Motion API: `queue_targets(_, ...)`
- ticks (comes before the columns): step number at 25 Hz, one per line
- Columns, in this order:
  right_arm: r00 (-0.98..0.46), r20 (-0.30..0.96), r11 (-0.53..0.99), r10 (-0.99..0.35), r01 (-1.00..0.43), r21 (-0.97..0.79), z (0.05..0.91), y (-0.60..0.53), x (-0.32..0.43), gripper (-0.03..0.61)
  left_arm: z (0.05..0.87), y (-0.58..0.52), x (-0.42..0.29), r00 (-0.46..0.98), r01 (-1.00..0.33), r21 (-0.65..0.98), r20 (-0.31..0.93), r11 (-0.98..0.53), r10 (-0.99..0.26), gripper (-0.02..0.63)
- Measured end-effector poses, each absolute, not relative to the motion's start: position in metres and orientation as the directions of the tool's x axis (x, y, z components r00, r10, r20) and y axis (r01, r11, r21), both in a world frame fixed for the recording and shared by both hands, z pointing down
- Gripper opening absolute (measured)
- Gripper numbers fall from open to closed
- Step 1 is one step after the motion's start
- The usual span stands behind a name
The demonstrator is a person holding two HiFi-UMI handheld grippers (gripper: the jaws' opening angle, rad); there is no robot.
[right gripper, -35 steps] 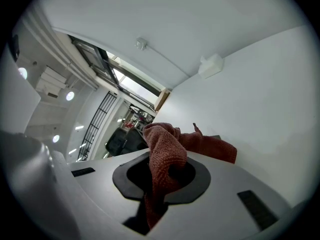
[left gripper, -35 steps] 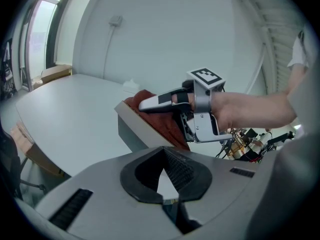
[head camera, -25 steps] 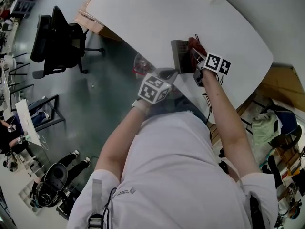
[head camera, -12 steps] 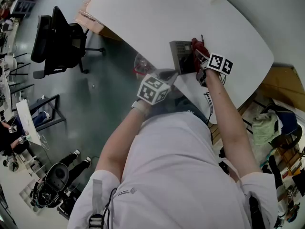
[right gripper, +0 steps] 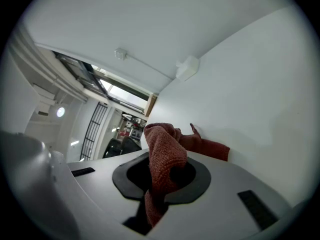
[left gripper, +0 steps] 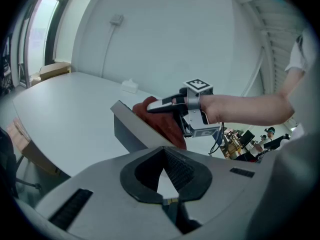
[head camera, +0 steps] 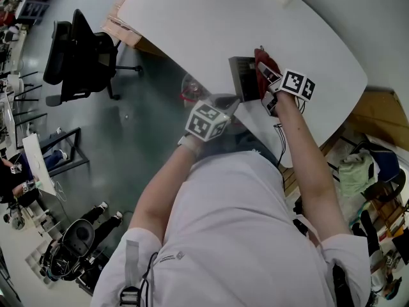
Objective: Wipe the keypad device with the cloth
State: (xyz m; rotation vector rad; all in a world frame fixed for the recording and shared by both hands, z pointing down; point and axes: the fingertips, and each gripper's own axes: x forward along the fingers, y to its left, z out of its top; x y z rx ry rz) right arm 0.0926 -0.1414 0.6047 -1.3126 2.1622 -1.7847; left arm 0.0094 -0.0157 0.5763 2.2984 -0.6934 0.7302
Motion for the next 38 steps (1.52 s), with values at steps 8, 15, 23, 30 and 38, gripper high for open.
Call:
queue_targets(8, -0.753, 0.342, 0.167, -0.562, -0.508, -0.845, 0.543, -0.150, 0.029, 0.055, 0.575, -0.014, 0.014, 0.708, -0.628, 0.393, 0.648, -0.672, -0.282, 0.011)
queue_targets(15, -0.771, 0.364, 0.190, -0.522, -0.521, -0.832, 0.552, -0.146, 0.011, 0.055, 0.574, -0.015, 0.014, 0.710, -0.628, 0.397, 0.645, -0.669, -0.283, 0.011)
queue_targets(23, -0.751, 0.377, 0.201, -0.542, -0.551, -0.810, 0.561, -0.146, 0.027, 0.055, 0.573, -0.012, 0.017, 0.716, -0.624, 0.402, 0.638, -0.670, -0.284, 0.011)
queue_targets(30, -0.715, 0.410, 0.167, -0.567, -0.587, -0.792, 0.576, -0.148, 0.037, 0.055, 0.574, -0.013, 0.013, 0.718, -0.623, 0.401, 0.633, -0.671, -0.288, 0.011)
queue_targets(38, -0.684, 0.442, 0.124, -0.580, -0.611, -0.782, 0.591, -0.151, 0.050, 0.055, 0.574, -0.014, 0.010, 0.722, -0.624, 0.407, 0.627, -0.667, -0.293, 0.011)
